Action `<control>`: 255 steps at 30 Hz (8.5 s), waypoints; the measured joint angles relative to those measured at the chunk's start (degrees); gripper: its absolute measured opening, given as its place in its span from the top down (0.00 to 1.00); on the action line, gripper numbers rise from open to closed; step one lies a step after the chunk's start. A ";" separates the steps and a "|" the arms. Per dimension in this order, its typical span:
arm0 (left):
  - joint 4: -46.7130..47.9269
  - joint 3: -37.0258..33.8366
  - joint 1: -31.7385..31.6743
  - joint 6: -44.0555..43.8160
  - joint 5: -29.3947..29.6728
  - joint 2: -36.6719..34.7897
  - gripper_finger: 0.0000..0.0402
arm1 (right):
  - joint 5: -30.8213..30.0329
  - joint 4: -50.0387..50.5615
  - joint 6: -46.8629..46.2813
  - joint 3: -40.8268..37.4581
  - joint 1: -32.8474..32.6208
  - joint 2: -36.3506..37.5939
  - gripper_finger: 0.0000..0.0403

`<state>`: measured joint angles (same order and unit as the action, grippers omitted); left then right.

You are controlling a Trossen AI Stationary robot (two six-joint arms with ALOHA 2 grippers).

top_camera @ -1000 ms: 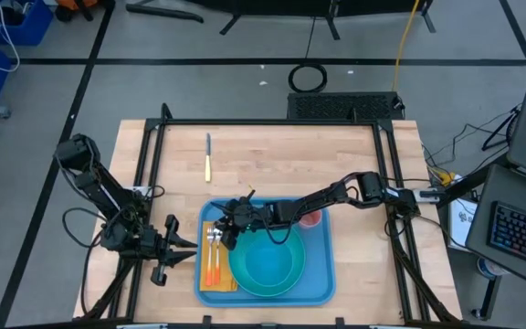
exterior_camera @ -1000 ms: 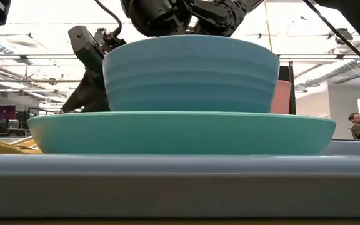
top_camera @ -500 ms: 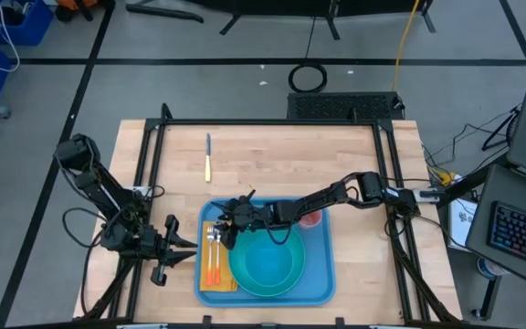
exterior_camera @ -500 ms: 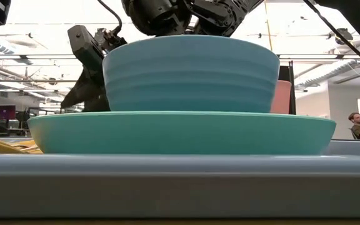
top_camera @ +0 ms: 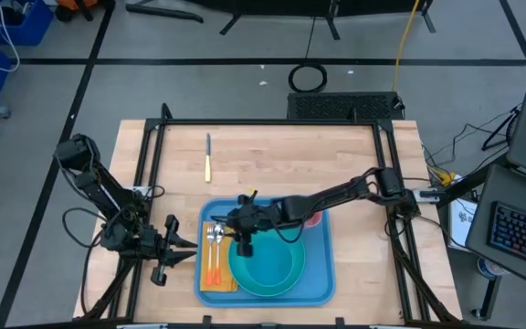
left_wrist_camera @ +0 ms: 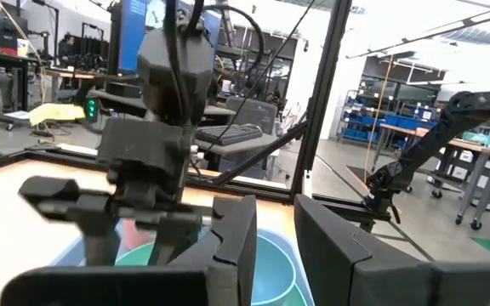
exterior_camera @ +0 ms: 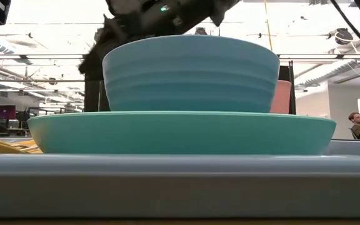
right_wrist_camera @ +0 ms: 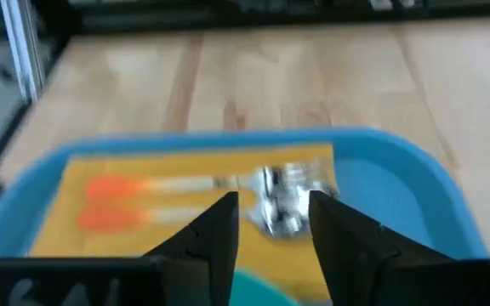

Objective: Set up tray
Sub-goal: Adjust the light blue plate on the blue tray, then put the light yellow knife on top of the yellow napkin

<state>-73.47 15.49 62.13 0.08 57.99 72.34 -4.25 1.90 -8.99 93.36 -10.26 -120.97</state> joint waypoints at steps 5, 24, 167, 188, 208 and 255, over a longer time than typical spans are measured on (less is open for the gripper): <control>0.00 0.00 -0.37 -0.13 0.01 0.02 0.79 | 5.09 6.84 0.15 0.02 1.45 2.10 0.80; 3.06 0.00 -0.44 -4.76 -0.53 0.02 0.79 | 3.95 12.42 0.09 -0.07 -1.98 4.51 1.00; 3.45 0.00 -0.44 -6.36 -1.06 0.02 0.79 | 15.09 35.36 -62.40 -29.62 -8.84 21.88 0.47; 3.45 0.00 -0.44 -6.36 -1.08 0.02 0.79 | 17.72 32.63 -62.29 -29.62 -8.81 26.45 0.47; 3.43 0.00 -0.44 -6.36 -1.08 0.02 0.79 | 13.16 27.61 -61.50 -29.57 -9.70 34.28 0.47; 51.51 3.78 -53.94 -48.90 -26.40 -12.51 0.79 | -4.74 -13.93 13.63 -29.55 1.71 34.58 0.47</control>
<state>-21.96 19.26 8.19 -48.82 31.59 59.83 -8.99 -12.03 4.64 63.81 -8.55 -86.39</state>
